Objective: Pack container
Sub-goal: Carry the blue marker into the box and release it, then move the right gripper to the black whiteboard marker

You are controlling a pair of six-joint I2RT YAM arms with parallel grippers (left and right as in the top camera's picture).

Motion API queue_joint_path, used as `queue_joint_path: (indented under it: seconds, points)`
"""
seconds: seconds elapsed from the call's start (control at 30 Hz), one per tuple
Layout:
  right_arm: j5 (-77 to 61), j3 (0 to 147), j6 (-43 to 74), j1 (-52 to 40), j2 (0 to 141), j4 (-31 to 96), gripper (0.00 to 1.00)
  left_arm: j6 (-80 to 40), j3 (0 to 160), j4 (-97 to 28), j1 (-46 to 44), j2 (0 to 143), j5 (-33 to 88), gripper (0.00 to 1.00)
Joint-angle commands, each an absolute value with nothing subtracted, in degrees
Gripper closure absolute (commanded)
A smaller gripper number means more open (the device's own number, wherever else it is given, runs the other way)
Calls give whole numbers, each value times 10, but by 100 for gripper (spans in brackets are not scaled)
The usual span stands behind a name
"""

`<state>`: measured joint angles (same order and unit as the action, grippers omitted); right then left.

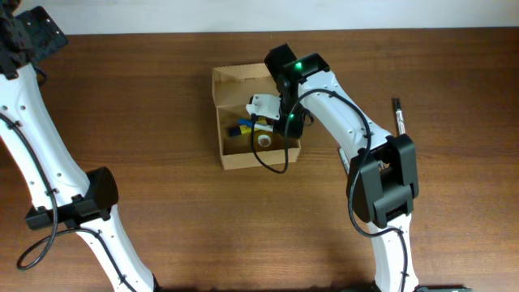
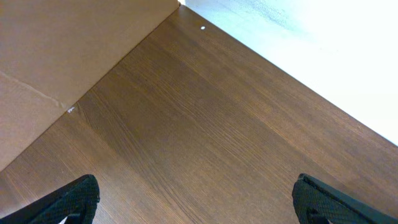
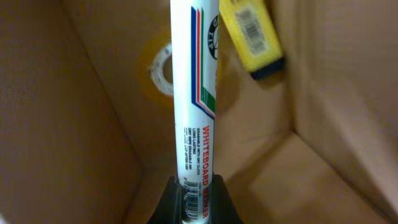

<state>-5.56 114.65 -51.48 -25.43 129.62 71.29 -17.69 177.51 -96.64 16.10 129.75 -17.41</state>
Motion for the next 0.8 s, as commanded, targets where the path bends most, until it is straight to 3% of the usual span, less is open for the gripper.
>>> queue_joint_path:
  seconds: [0.0,0.03,0.13,0.23,0.57,0.77]
  points:
    - [-80,1131,-516,-261,1300,704,96,-170,1773,-967,163,1293,-178,0]
    - [-79,1131,-516,-262,1300,703,94,-170,1773,-967,163,1293,-178,0]
    - [-77,1132,-496,-263,1299,692,70,-170,1773,-967,163,1293,-178,0]
    - [-73,1136,-476,-263,1298,688,61,-170,1773,-967,163,1293,-178,0]
    - [41,1298,-335,-285,1244,750,59,-170,1773,-967,163,1293,-178,0]
    - [67,1317,-263,-269,1129,753,57,-170,1773,-967,163,1293,-178,0]
